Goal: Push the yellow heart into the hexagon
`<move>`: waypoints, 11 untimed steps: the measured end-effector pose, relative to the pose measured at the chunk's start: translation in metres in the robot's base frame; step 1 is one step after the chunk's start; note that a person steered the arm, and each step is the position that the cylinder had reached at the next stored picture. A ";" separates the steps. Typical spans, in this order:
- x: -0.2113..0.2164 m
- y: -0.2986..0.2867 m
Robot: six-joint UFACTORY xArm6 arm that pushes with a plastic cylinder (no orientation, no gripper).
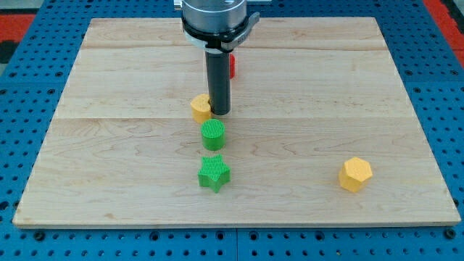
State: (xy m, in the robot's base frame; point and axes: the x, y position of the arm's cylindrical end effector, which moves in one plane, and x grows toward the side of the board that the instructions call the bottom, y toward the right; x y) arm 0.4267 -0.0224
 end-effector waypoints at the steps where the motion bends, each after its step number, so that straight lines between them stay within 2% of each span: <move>1: 0.000 -0.002; 7: 0.003 -0.010; 8: -0.054 -0.009; 9: -0.058 -0.058; 10: -0.031 -0.116; 11: -0.009 -0.080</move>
State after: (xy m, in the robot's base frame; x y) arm 0.4181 -0.1019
